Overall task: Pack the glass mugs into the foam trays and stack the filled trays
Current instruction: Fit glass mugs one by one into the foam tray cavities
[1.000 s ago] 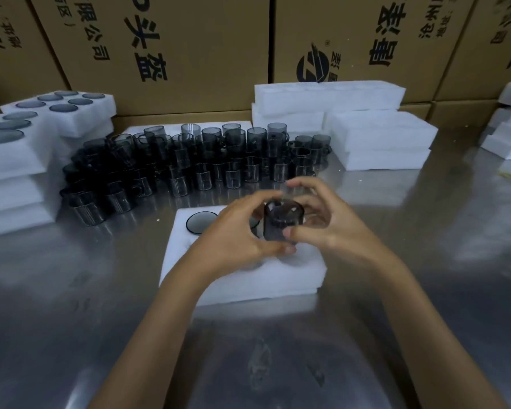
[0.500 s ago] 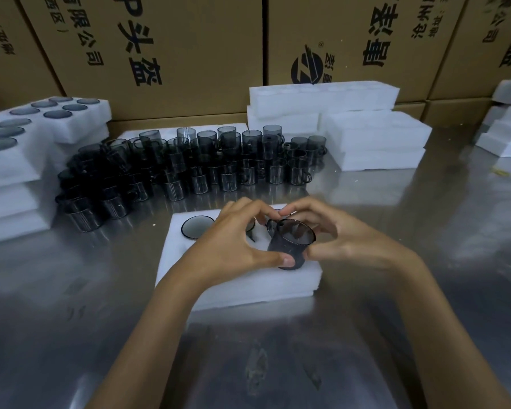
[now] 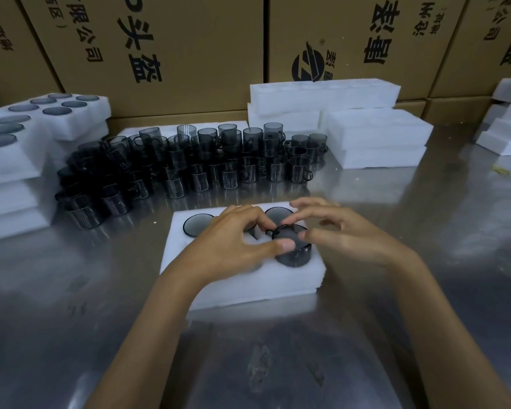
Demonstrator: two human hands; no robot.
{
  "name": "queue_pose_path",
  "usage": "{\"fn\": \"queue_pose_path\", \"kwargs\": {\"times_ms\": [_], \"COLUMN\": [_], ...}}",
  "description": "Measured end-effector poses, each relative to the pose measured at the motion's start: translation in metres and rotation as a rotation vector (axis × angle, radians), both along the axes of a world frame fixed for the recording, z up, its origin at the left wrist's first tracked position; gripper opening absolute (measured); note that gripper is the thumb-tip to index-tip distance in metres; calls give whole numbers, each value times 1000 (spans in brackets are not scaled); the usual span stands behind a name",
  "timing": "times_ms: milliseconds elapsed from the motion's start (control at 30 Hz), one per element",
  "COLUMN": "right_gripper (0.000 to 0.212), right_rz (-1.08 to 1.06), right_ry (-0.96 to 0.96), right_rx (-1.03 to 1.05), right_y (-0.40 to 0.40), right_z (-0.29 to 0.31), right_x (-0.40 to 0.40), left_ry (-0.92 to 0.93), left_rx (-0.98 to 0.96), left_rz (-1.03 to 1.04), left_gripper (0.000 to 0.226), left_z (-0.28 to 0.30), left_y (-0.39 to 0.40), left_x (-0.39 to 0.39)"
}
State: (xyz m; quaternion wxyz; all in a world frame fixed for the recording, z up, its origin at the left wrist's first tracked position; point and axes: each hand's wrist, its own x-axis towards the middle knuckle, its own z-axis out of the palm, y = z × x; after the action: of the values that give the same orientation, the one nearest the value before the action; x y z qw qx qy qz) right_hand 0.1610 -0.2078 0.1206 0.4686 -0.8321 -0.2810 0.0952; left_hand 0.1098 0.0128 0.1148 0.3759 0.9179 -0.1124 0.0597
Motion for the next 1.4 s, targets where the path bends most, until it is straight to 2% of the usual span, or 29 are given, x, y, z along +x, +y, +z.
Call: {"fn": "queue_pose_path", "kwargs": {"times_ms": [67,133,267,333,400,500,600,700,767,833,933,1100,1233,1400], "right_gripper": [35,48,78,83,73,44,38,44,47,48,44,9,14,13], "right_rz": [52,119,114,124,99,-218,-527,-661,-708,-737,-778,-881,-845,-702], "right_ry": [39,108,230,293,340,375,250,149,136,179,258,228,229,252], "right_rx": [-47,-74,34,93,212,466,399,294,242,265,290,319,528,882], "right_y": [-2,-3,-3,-3,-1,9,22,32,39,45,51,53,38,21], "right_z": [-4,-8,-17,-24,-33,-49,-60,-62,-61,-60,-59,-66,-67,-67], "right_x": [3,5,11,14,17,32,63,99,124,148,179,192,161,106], "left_ry": [-25,-36,-63,-65,-54,-66,-166,-186,-124,-53,-21,-11,-29,-159], "left_rx": [-12,29,108,118,134,95,138,219,203,141,163,164,177,234], "left_rz": [-12,-6,41,51,44,84,222,381,414,398,400,403,403,359], "left_gripper": [24,20,29,40,45,42,31,25,24,24,26,26,27,25], "left_z": [-2,-5,-10,-10,-11,-10,-6,-9,-13,-15,-16,-16,-15,-12], "left_y": [1,-2,-4,-3,-1,7,23,45,56,59,58,58,57,51], "left_x": [2,3,6,6,5,7,12,15,16,16,18,17,17,14]}}
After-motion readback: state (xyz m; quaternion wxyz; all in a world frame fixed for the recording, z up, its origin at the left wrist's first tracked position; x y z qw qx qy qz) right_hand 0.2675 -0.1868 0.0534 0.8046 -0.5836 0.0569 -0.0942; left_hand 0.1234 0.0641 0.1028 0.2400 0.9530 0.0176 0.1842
